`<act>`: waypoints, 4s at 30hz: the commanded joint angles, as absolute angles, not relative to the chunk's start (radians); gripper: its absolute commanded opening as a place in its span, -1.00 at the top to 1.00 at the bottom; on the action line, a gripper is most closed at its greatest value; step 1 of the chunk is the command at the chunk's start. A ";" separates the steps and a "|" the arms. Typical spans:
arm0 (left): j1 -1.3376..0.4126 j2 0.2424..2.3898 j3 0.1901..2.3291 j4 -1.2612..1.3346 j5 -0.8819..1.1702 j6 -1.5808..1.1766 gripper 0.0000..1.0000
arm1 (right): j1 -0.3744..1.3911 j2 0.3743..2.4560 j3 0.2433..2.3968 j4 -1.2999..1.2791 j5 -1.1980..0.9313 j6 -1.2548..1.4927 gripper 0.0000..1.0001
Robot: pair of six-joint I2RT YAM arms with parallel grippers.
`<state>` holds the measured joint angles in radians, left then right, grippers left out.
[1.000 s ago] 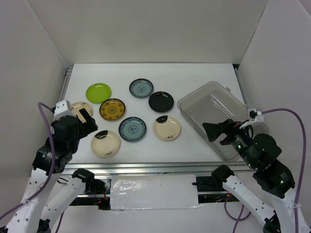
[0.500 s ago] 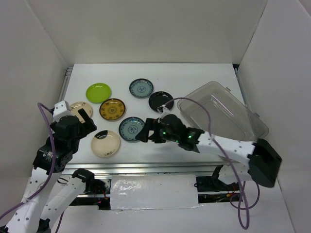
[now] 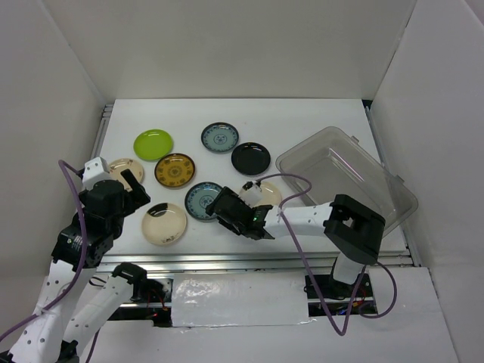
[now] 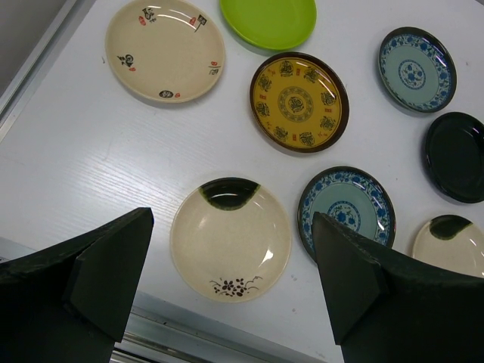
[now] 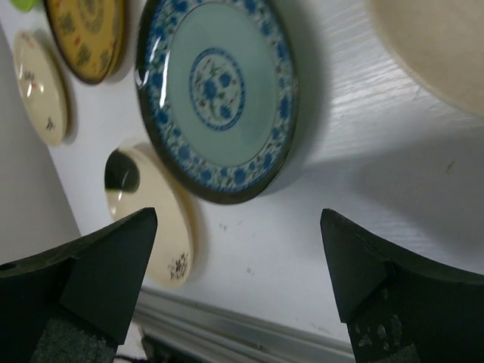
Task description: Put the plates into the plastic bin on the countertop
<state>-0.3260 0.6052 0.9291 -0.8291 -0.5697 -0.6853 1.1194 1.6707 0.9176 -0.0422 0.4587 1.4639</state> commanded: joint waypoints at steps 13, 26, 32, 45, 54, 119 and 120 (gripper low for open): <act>-0.330 0.597 0.942 -0.796 -0.566 -0.676 -0.99 | 1.016 1.833 0.973 -0.043 0.485 1.601 -0.48; -0.331 0.584 0.943 -0.798 -0.571 -0.681 -0.99 | 1.000 1.882 0.962 -0.005 0.411 1.586 0.62; -0.331 0.583 0.942 -0.798 -0.571 -0.680 -0.99 | 1.014 1.783 0.933 -0.014 0.433 1.579 1.00; -0.331 0.588 0.940 -0.790 -0.560 -0.673 -0.99 | 0.885 1.195 0.841 -0.102 0.434 1.304 1.00; -0.331 0.586 0.937 -0.784 -0.545 -0.666 -0.98 | 0.183 0.715 0.641 -0.350 0.309 1.100 1.00; -0.578 1.909 0.942 0.100 0.097 -0.928 1.00 | 0.387 0.422 0.707 -0.495 -0.206 0.761 -1.00; -0.587 1.876 0.930 0.075 0.059 -0.931 1.00 | 0.385 0.426 0.693 -0.488 -0.206 0.759 -1.00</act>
<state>-0.5747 1.9053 0.9905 0.2317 0.2089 -0.9340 0.3882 0.4343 0.7101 -0.4950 -0.2024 0.7860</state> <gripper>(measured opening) 0.042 0.997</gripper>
